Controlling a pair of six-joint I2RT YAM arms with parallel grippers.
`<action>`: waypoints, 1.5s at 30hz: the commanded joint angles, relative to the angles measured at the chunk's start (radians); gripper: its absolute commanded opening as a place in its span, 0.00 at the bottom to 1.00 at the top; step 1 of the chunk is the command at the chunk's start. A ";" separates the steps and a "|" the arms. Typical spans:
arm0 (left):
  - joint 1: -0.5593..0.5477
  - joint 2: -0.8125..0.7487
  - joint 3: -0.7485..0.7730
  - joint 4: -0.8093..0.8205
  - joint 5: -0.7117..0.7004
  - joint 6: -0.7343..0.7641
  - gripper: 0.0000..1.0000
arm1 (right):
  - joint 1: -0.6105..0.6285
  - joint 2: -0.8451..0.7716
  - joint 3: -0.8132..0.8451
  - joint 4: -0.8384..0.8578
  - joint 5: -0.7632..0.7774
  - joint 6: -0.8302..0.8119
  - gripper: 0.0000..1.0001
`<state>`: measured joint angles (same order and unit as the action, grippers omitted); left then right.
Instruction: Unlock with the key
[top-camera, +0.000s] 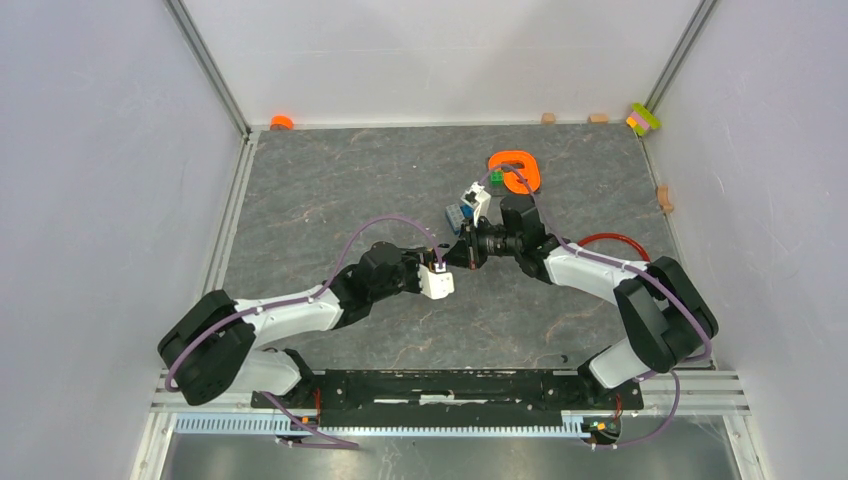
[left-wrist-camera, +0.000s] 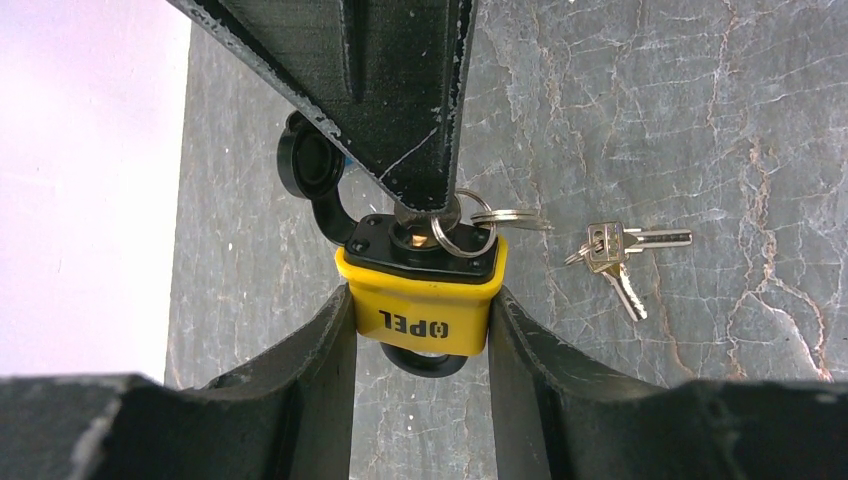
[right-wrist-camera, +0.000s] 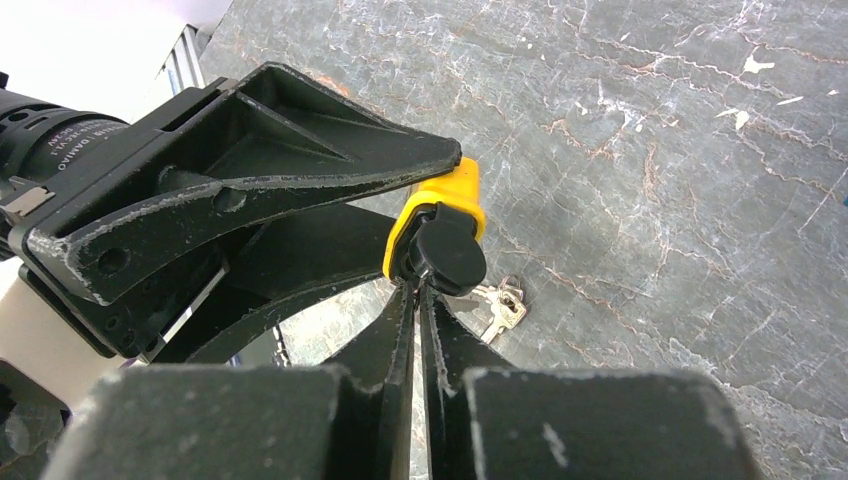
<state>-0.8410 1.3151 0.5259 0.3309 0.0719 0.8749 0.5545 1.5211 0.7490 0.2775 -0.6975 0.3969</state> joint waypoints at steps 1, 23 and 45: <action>-0.009 -0.044 0.050 0.091 0.032 0.039 0.02 | 0.016 -0.024 0.006 0.039 0.001 -0.002 0.10; -0.020 -0.023 0.055 0.111 -0.016 0.062 0.02 | 0.022 -0.035 -0.026 0.070 0.032 0.044 0.00; -0.154 0.150 -0.130 0.766 -0.264 0.529 0.02 | -0.070 0.143 -0.300 0.830 -0.069 0.814 0.00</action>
<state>-0.9665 1.4368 0.3855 0.7727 -0.1501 1.2549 0.4896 1.6333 0.4732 0.9371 -0.7219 1.0664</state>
